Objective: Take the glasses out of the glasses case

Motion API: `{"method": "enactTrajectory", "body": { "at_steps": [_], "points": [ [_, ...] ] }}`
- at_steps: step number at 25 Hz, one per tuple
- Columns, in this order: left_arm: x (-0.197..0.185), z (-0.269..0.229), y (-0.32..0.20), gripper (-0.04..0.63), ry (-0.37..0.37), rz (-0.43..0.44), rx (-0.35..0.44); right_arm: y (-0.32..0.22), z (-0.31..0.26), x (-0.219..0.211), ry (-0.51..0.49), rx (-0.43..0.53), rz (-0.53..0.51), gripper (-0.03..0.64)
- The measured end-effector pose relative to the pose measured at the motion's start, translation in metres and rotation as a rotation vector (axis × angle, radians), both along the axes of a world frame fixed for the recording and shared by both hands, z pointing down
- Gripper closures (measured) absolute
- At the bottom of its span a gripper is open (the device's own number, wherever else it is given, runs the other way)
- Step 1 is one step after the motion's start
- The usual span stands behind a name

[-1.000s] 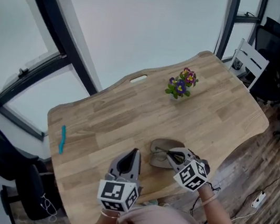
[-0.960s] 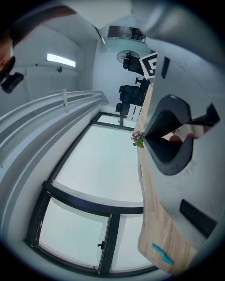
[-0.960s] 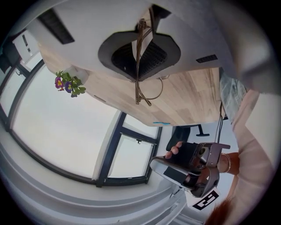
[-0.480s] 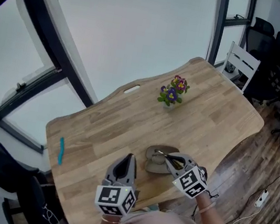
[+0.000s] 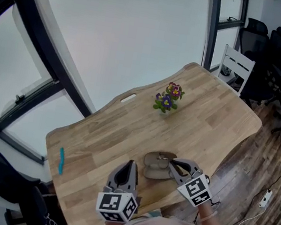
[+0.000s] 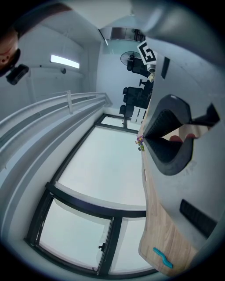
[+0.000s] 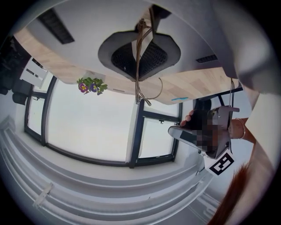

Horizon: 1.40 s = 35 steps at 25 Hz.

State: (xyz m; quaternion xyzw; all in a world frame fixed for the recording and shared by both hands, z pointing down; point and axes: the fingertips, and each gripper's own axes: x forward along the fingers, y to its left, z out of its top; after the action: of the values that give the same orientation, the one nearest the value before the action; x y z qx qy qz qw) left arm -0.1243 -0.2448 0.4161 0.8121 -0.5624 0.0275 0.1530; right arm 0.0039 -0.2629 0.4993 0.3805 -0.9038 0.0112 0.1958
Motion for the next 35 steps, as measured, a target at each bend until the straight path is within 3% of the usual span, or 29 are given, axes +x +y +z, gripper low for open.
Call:
{"method": "enactTrajectory", "body": {
  "at_steps": [15, 35],
  "points": [
    [0.016, -0.012, 0.010, 0.594, -0.004, 0.033, 0.018, 0.015, -0.044, 0.036, -0.212, 0.027, 0.135, 0.603],
    [0.032, -0.021, 0.035, 0.594, -0.006, 0.049, 0.039, 0.042, -0.074, 0.057, -0.230, 0.106, 0.163, 0.603]
  ]
}}
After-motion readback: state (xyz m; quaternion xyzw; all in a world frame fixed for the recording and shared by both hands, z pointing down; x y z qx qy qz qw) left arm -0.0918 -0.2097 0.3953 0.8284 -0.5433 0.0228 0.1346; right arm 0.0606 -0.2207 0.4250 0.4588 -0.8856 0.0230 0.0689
